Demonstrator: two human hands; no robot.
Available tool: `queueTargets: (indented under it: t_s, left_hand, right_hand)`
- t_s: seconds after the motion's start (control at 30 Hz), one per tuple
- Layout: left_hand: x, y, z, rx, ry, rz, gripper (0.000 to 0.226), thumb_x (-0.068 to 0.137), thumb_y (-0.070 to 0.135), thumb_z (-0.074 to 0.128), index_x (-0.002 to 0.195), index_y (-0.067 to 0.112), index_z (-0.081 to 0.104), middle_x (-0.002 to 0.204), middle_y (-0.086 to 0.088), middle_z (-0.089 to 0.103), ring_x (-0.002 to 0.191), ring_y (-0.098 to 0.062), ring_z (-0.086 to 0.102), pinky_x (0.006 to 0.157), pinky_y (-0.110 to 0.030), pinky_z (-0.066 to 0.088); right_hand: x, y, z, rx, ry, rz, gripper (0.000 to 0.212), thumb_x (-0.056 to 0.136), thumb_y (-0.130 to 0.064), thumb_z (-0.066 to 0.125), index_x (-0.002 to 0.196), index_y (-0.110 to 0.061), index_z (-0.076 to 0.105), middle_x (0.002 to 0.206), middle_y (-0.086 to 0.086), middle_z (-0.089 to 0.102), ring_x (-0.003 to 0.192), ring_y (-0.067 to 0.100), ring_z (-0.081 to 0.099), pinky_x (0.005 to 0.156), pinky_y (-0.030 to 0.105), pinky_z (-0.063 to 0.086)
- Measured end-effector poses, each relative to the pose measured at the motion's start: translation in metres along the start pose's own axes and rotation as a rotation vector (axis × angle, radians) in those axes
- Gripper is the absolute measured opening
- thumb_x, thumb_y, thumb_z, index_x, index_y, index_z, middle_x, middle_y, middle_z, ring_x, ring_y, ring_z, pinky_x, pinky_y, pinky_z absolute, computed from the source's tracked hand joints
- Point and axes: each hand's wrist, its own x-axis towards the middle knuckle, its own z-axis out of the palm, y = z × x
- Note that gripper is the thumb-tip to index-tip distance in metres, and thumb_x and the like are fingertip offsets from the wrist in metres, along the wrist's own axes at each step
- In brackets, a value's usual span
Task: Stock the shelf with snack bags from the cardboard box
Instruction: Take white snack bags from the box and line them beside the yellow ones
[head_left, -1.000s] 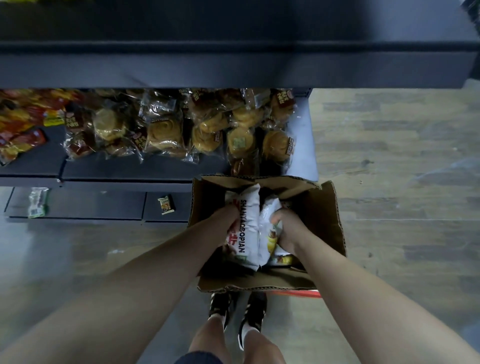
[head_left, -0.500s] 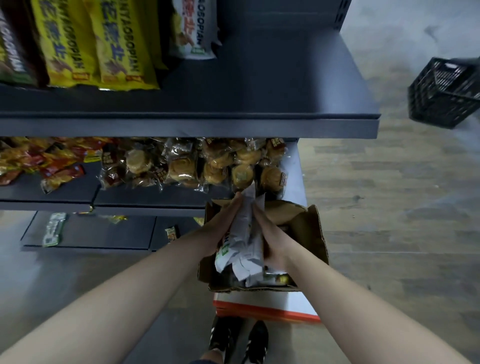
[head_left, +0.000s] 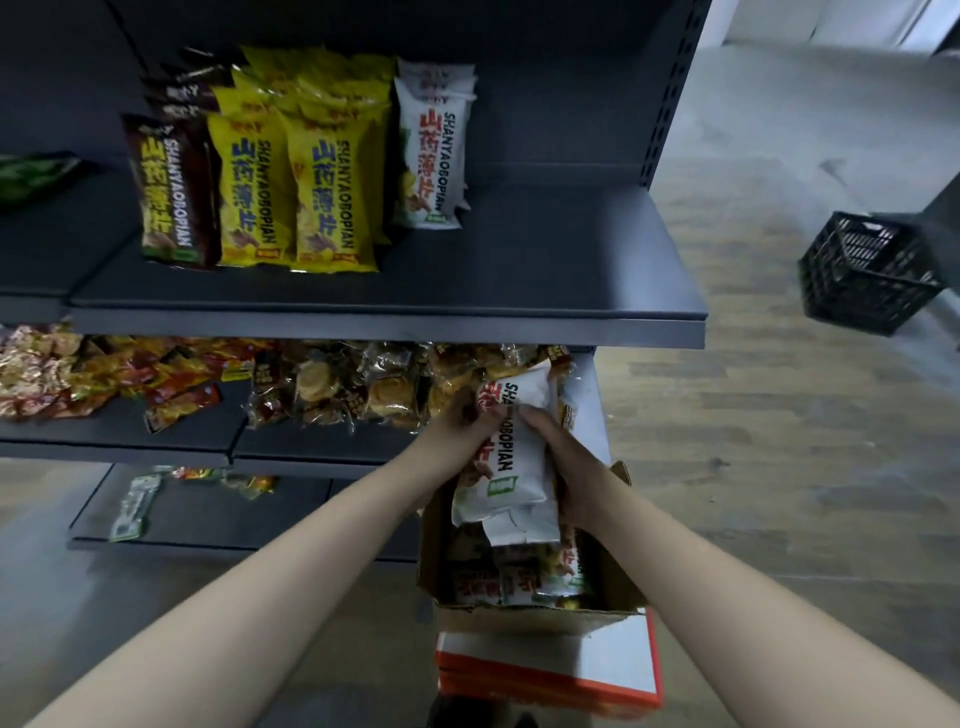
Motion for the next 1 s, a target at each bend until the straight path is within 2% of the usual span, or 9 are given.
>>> queueTargets:
  t_s: [0.17, 0.3, 0.4, 0.47, 0.6, 0.7, 0.83, 0.9, 1.0]
  left_hand:
    - [-0.03, 0.029, -0.018, 0.231, 0.134, 0.092, 0.05, 0.087, 0.054, 0.05, 0.128, 0.025, 0.05, 0.102, 0.012, 0.064, 0.09, -0.006, 0.062, 0.07, -0.015, 0.046]
    - [-0.045, 0.053, -0.028, 0.384, 0.467, 0.29, 0.029, 0.087, 0.039, 0.062, 0.11, 0.022, 0.064, 0.089, 0.011, 0.066, 0.086, -0.008, 0.064, 0.068, -0.017, 0.047]
    - [-0.052, 0.081, -0.029, 0.437, 0.582, 0.411, 0.022, 0.09, 0.03, 0.06, 0.108, 0.022, 0.068, 0.097, 0.007, 0.07, 0.092, -0.009, 0.064, 0.069, -0.014, 0.044]
    - [-0.053, 0.099, -0.03, 0.499, 0.507, 0.394, 0.033, 0.092, 0.034, 0.057, 0.123, 0.022, 0.061, 0.11, 0.005, 0.067, 0.103, -0.011, 0.061, 0.075, -0.018, 0.04]
    - [-0.051, 0.124, -0.031, 0.232, 0.081, 0.31, 0.081, 0.087, 0.05, 0.057, 0.15, 0.029, 0.011, 0.136, 0.015, 0.042, 0.119, 0.001, 0.045, 0.09, -0.014, 0.036]
    - [-0.041, 0.134, -0.039, 0.176, 0.047, 0.27, 0.094, 0.086, 0.043, 0.062, 0.152, 0.02, -0.001, 0.144, 0.01, 0.035, 0.119, 0.0, 0.04, 0.089, -0.013, 0.035]
    - [-0.033, 0.139, -0.059, 0.011, 0.031, 0.192, 0.084, 0.088, 0.035, 0.063, 0.149, 0.032, 0.005, 0.132, 0.009, 0.048, 0.103, -0.009, 0.059, 0.065, -0.017, 0.053]
    - [-0.025, 0.139, -0.069, -0.073, 0.042, 0.159, 0.076, 0.087, 0.033, 0.064, 0.145, 0.042, 0.015, 0.123, 0.007, 0.056, 0.098, -0.018, 0.064, 0.067, -0.031, 0.057]
    - [-0.005, 0.133, -0.084, -0.265, 0.035, 0.088, 0.063, 0.086, 0.029, 0.061, 0.138, 0.045, 0.03, 0.112, -0.003, 0.069, 0.09, -0.031, 0.068, 0.072, -0.04, 0.056]
  right_hand:
    - [-0.027, -0.033, 0.016, -0.068, -0.104, -0.034, 0.039, 0.087, -0.039, 0.064, 0.117, -0.015, 0.065, 0.106, 0.012, 0.073, 0.097, 0.029, 0.07, 0.092, 0.043, 0.053]
    - [-0.04, -0.058, 0.031, -0.118, -0.142, -0.067, 0.032, 0.086, -0.04, 0.064, 0.105, -0.015, 0.067, 0.094, 0.009, 0.075, 0.079, 0.022, 0.074, 0.066, 0.031, 0.059]
    - [-0.042, -0.077, 0.045, -0.124, -0.119, -0.168, 0.046, 0.08, -0.042, 0.07, 0.116, -0.014, 0.066, 0.1, 0.009, 0.075, 0.091, 0.025, 0.072, 0.082, 0.038, 0.058]
    - [-0.042, -0.091, 0.056, -0.095, -0.089, -0.237, 0.05, 0.079, -0.045, 0.071, 0.118, -0.015, 0.065, 0.103, 0.008, 0.074, 0.096, 0.026, 0.071, 0.093, 0.042, 0.053]
    - [-0.04, -0.122, 0.085, 0.004, 0.006, -0.341, 0.065, 0.065, -0.053, 0.079, 0.118, -0.017, 0.064, 0.108, 0.009, 0.072, 0.097, 0.027, 0.07, 0.093, 0.044, 0.053]
    - [-0.041, -0.142, 0.104, -0.027, 0.005, -0.374, 0.058, 0.072, -0.059, 0.071, 0.113, -0.019, 0.066, 0.108, 0.011, 0.071, 0.099, 0.027, 0.069, 0.093, 0.04, 0.052]
    - [-0.037, -0.168, 0.115, 0.013, -0.03, -0.316, 0.053, 0.093, -0.056, 0.046, 0.12, -0.013, 0.062, 0.116, 0.017, 0.067, 0.107, 0.032, 0.064, 0.093, 0.045, 0.05]
    - [-0.034, -0.175, 0.113, -0.021, -0.126, -0.251, 0.05, 0.095, -0.051, 0.044, 0.119, -0.012, 0.063, 0.113, 0.014, 0.07, 0.102, 0.029, 0.066, 0.086, 0.042, 0.053]
    - [-0.018, -0.177, 0.109, -0.13, -0.176, -0.228, 0.045, 0.093, -0.046, 0.052, 0.118, -0.012, 0.064, 0.119, 0.013, 0.067, 0.109, 0.027, 0.063, 0.098, 0.042, 0.048]
